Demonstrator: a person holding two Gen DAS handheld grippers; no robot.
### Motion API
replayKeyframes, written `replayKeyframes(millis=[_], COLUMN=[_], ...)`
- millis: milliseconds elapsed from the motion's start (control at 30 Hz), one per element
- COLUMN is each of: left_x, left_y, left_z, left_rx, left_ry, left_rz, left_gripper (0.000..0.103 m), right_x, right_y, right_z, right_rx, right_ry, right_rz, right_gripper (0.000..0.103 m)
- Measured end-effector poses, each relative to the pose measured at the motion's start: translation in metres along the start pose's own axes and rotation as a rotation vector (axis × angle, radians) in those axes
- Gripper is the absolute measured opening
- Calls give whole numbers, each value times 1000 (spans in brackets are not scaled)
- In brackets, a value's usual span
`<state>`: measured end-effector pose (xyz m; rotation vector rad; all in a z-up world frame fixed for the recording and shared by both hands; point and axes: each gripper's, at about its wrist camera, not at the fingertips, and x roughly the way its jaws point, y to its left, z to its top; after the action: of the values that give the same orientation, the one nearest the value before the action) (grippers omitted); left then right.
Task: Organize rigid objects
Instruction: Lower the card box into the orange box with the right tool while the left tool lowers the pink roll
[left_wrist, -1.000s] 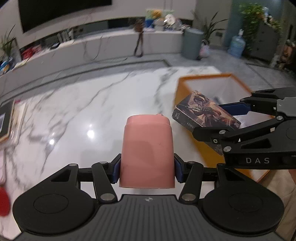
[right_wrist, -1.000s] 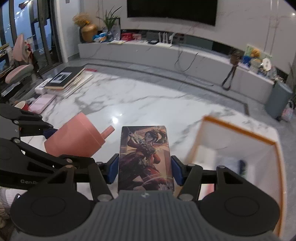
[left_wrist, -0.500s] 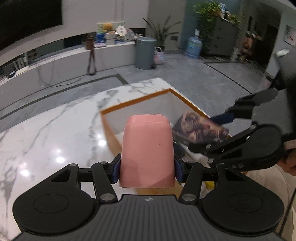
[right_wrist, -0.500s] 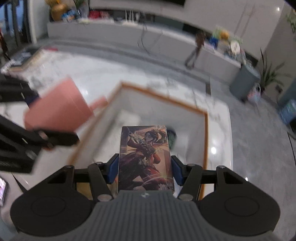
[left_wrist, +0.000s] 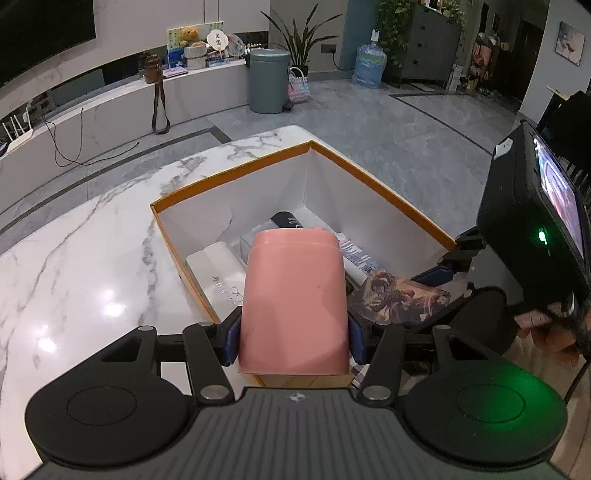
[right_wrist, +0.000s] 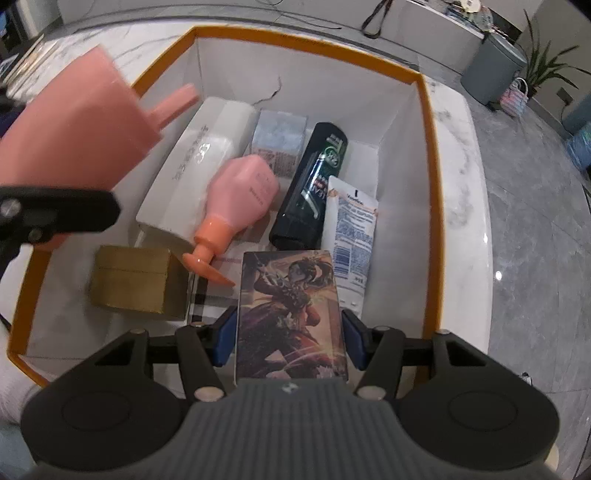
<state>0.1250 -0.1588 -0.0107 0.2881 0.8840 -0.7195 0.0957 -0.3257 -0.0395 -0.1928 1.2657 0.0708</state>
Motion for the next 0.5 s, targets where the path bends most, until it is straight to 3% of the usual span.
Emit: replayKeyframes(millis=[267, 500], left_x=[10, 21], left_y=[-2, 6], left_z=[2, 11], left_rx=[-9, -103], left_ry=[25, 49], left_rz=[-15, -35], left_gripper=[62, 62], right_x=[-5, -20], right_y=[0, 0], right_z=[1, 4], right_rx=[-34, -76], right_ry=[-13, -124], right_rz=[4, -9], right_gripper=[58, 58])
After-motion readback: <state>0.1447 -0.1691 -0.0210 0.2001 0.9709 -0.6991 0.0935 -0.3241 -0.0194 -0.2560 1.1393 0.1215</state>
